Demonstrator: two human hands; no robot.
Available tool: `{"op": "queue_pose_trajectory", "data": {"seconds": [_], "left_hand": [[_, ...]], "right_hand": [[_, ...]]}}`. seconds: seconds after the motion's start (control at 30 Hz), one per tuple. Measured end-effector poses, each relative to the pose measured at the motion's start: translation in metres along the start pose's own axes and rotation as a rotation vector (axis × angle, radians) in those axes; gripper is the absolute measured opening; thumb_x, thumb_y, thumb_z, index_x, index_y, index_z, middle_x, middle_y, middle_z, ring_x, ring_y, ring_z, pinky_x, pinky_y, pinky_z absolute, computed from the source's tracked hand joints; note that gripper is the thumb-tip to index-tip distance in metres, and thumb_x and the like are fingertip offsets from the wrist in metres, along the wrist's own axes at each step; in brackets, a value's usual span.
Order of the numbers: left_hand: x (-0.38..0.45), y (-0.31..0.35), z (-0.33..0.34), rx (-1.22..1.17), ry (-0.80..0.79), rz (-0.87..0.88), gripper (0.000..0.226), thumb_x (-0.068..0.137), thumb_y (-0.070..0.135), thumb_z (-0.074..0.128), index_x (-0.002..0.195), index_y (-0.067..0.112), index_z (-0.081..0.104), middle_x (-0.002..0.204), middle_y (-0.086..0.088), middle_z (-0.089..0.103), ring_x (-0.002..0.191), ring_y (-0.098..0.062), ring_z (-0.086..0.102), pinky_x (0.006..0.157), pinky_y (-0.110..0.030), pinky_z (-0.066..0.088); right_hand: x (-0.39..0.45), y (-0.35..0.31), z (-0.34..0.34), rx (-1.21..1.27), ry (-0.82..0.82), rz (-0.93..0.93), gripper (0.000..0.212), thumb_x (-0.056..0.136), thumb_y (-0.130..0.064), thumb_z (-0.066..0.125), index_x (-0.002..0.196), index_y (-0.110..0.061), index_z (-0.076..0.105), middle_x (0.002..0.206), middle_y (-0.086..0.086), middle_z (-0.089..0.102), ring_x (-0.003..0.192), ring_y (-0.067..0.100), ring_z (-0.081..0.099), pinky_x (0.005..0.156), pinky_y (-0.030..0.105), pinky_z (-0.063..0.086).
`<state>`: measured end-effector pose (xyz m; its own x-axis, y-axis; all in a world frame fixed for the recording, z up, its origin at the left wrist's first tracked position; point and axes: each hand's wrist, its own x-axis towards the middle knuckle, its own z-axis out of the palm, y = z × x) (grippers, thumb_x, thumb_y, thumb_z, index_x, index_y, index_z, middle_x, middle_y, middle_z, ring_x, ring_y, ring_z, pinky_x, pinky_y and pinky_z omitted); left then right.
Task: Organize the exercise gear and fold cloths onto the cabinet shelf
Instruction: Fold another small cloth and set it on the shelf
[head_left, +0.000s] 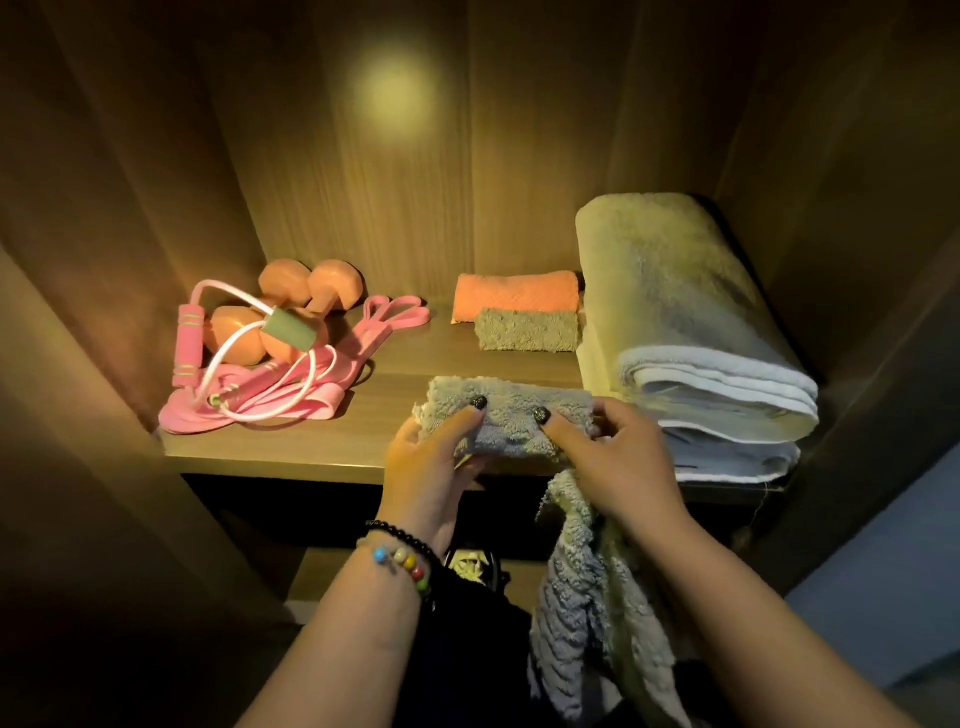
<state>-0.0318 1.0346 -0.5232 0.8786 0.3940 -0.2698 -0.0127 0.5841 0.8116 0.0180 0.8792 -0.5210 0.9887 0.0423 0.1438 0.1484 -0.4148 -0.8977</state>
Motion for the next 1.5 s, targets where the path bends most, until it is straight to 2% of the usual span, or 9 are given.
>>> {"op": "queue_pose_trajectory", "data": {"seconds": [0.33,0.43,0.6,0.77,0.97,1.1,1.2,1.33,1.5], "left_hand": [[0.145,-0.01,0.031,0.192,0.211,0.052,0.023,0.079,0.003,0.074,0.096,0.007,0.059,0.105,-0.017,0.069,0.087,-0.024,0.068,0.062,-0.031,0.059],[0.169,-0.019,0.032,0.618,0.255,0.234,0.027,0.075,0.017,0.08,0.087,0.006,0.059,0.096,-0.017,0.068,0.087,-0.031,0.066,0.074,-0.04,0.056],[0.178,-0.029,0.047,1.063,0.29,0.478,0.037,0.073,0.043,0.077,0.072,0.017,0.051,0.094,-0.008,0.052,0.067,-0.011,0.047,0.054,-0.02,0.032],[0.184,-0.033,0.061,1.11,0.36,0.546,0.054,0.075,0.043,0.075,0.113,0.011,0.055,0.109,-0.008,0.062,0.111,-0.029,0.05,0.088,-0.041,0.045],[0.182,-0.033,0.063,1.076,0.395,0.553,0.065,0.073,0.041,0.077,0.122,0.009,0.048,0.123,-0.014,0.05,0.118,-0.034,0.046,0.093,-0.043,0.042],[0.18,-0.024,0.053,0.997,0.238,0.574,0.075,0.071,0.04,0.082,0.129,0.01,0.045,0.127,-0.012,0.049,0.116,-0.028,0.049,0.095,-0.035,0.041],[0.175,-0.019,0.046,1.004,0.169,0.564,0.08,0.074,0.041,0.079,0.137,0.011,0.04,0.134,-0.012,0.044,0.123,-0.026,0.044,0.102,-0.035,0.039],[0.155,-0.007,0.042,0.967,0.192,0.573,0.067,0.088,0.035,0.067,0.14,0.007,0.036,0.141,-0.014,0.04,0.131,-0.026,0.039,0.108,-0.036,0.034],[0.095,0.006,0.037,0.628,0.11,0.536,0.019,0.098,0.021,0.051,0.117,0.02,0.051,0.124,-0.005,0.059,0.101,-0.01,0.059,0.088,-0.022,0.049]], "right_hand": [[0.033,0.036,0.054,-0.759,0.025,-0.31,0.017,0.087,-0.035,0.061,0.1,-0.024,0.061,0.084,-0.001,0.064,0.068,0.022,0.064,0.053,0.028,0.039],[0.029,0.037,0.061,-0.857,0.105,-0.375,0.022,0.065,-0.029,0.081,0.081,-0.021,0.07,0.056,-0.003,0.06,0.036,0.018,0.054,0.038,0.021,0.022],[0.031,0.038,0.063,-0.921,0.127,-0.319,0.023,0.068,-0.035,0.08,0.084,-0.024,0.068,0.057,-0.006,0.06,0.036,0.013,0.054,0.036,0.022,0.022],[0.033,0.039,0.063,-0.882,0.148,-0.348,0.029,0.06,-0.03,0.085,0.083,-0.02,0.069,0.052,-0.002,0.057,0.033,0.017,0.053,0.035,0.021,0.023],[0.031,0.04,0.063,-0.855,0.13,-0.331,0.028,0.066,-0.031,0.082,0.088,-0.02,0.069,0.057,-0.003,0.06,0.038,0.017,0.056,0.036,0.021,0.025],[0.03,0.044,0.06,-0.788,0.05,-0.319,0.026,0.094,-0.037,0.049,0.115,-0.024,0.056,0.089,-0.003,0.066,0.07,0.019,0.065,0.051,0.027,0.032],[0.031,0.044,0.055,-0.641,-0.002,-0.269,0.018,0.097,-0.035,0.043,0.106,-0.027,0.056,0.083,-0.008,0.062,0.071,0.017,0.058,0.054,0.029,0.03],[0.037,0.032,0.043,-0.215,-0.072,-0.085,0.011,0.094,-0.025,0.053,0.091,-0.023,0.064,0.065,-0.005,0.059,0.063,0.008,0.053,0.059,0.027,0.044],[0.02,0.003,0.02,0.135,-0.054,-0.084,0.026,0.098,-0.024,0.048,0.077,-0.023,0.063,0.054,-0.007,0.045,0.046,0.003,0.038,0.046,0.02,0.03]]}}
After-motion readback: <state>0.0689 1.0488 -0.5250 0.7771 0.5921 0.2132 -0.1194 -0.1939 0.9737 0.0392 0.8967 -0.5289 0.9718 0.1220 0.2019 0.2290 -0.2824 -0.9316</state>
